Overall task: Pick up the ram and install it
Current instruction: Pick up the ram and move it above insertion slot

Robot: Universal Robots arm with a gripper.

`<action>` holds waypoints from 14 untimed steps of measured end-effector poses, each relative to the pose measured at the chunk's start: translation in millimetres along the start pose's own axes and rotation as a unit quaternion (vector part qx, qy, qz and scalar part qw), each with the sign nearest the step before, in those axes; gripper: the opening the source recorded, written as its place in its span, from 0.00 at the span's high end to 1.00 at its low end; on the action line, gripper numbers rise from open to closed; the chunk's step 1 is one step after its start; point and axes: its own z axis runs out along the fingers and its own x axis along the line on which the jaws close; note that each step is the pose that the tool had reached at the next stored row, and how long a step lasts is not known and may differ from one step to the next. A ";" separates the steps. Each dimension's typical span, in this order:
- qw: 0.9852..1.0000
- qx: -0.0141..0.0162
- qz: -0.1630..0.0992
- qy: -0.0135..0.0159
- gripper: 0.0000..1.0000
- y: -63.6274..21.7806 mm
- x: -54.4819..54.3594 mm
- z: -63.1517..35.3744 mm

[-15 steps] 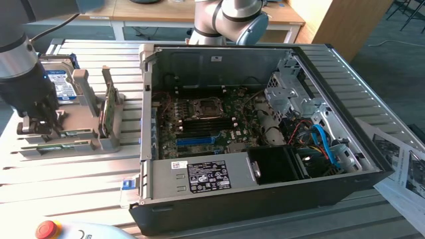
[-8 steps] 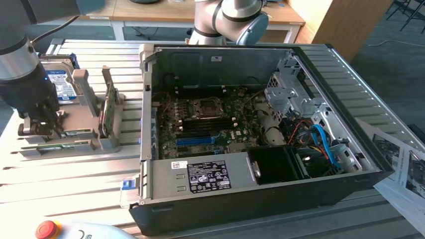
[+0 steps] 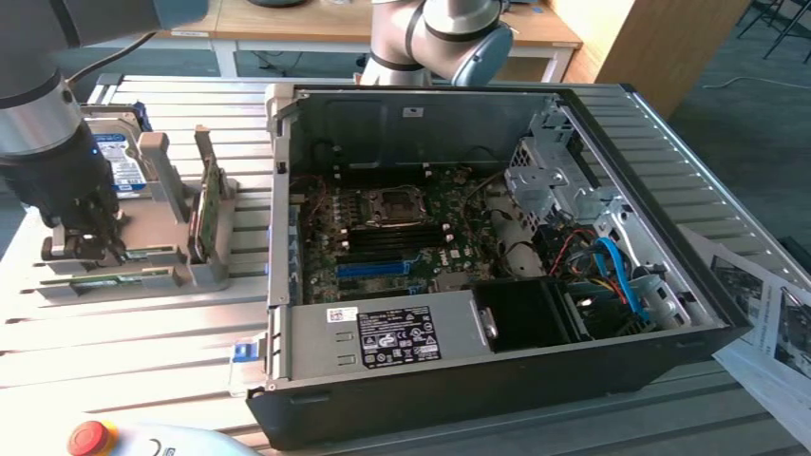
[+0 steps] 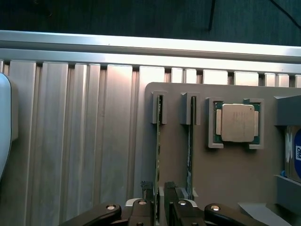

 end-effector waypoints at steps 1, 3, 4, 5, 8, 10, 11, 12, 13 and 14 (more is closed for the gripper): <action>1.000 0.000 0.000 0.000 0.76 -0.3 0.1 0.0; 1.000 0.000 0.000 0.000 0.76 -0.3 0.1 0.0; 1.000 0.000 0.000 0.000 0.76 -0.3 0.1 -0.1; 1.000 0.000 0.000 0.000 0.76 -0.4 0.1 0.0; 1.000 0.000 0.000 0.000 0.76 -0.5 0.2 2.3; 1.000 0.000 0.000 0.000 0.76 -0.6 0.2 4.6; 1.000 0.000 0.000 0.000 0.76 -0.6 0.2 5.7; 1.000 0.000 0.000 0.000 0.76 -0.7 0.2 6.9; 1.000 0.000 0.000 0.000 0.76 -0.7 0.3 8.2; 1.000 0.000 0.000 0.000 0.76 -0.7 0.3 9.4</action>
